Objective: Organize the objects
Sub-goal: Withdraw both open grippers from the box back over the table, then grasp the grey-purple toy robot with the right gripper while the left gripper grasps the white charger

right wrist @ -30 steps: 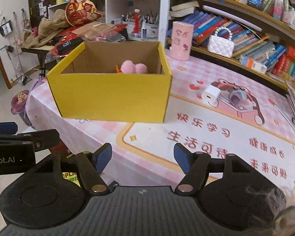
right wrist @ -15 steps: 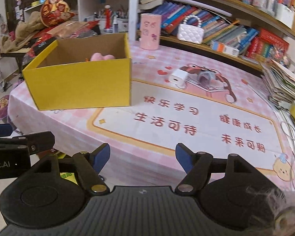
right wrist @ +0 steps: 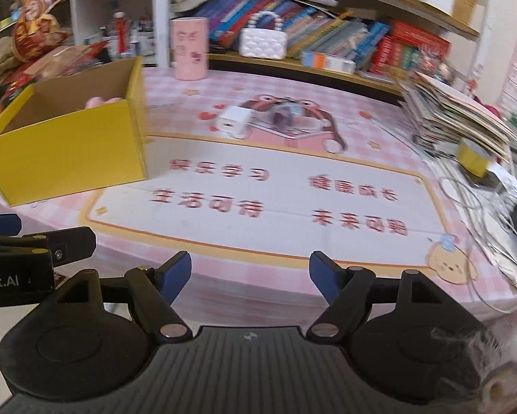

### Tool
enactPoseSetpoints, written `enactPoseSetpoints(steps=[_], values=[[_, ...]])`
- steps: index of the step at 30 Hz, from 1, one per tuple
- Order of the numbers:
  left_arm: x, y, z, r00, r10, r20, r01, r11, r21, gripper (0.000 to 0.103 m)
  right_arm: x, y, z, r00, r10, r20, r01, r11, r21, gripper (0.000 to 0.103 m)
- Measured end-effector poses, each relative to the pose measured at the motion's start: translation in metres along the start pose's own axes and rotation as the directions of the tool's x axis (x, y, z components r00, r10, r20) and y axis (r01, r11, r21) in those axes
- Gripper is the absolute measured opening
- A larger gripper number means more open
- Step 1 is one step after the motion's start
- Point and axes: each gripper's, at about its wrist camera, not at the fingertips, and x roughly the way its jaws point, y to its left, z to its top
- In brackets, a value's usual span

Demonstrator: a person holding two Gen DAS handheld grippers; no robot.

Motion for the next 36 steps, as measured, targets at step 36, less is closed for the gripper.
enactPoseSetpoints(steps=[36], values=[[0.12, -0.073, 0.077, 0.997, 0.013, -0.079, -0.011, 1.0, 0.022, 0.096, 0.103, -0.108, 0.066, 0.997, -0.001, -0.083, 0.006, 0.998, 0.058, 0.074]])
